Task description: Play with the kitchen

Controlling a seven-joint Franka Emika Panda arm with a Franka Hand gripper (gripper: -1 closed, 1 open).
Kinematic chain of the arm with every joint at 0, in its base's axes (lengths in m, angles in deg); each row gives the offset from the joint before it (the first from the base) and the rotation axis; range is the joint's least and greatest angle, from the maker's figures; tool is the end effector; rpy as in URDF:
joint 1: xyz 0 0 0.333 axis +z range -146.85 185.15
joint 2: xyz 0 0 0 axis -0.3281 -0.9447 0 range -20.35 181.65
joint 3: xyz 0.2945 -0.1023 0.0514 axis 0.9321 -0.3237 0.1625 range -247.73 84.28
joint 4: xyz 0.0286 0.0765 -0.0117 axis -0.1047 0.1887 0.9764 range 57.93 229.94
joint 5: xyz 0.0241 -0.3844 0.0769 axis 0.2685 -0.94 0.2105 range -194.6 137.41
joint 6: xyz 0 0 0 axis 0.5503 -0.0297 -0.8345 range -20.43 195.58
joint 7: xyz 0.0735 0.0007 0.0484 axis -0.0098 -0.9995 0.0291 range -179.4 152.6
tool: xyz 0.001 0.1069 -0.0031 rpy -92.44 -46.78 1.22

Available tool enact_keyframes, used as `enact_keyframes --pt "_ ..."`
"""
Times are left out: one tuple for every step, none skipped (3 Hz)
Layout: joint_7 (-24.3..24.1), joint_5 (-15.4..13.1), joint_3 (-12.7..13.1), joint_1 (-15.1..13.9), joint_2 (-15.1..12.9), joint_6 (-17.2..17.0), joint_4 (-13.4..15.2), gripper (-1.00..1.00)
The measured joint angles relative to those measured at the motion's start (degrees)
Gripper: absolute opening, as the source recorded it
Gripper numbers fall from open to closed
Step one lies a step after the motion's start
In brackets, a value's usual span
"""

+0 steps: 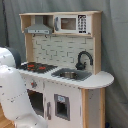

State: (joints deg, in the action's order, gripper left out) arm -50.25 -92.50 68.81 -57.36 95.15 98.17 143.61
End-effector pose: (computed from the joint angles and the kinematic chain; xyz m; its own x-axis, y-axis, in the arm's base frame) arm 0.1916 0.6342 0.5750 0.0913 0.8488 0.5208 0.3908 -0.5116 0.7652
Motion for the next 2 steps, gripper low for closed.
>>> enact_keyframes --pt "-6.5 -2.7 0.0 1.6 1.4 1.0 1.9 1.00" --pt "-13.4 -5.5 0.0 3.4 2.8 1.5 4.4 1.00"
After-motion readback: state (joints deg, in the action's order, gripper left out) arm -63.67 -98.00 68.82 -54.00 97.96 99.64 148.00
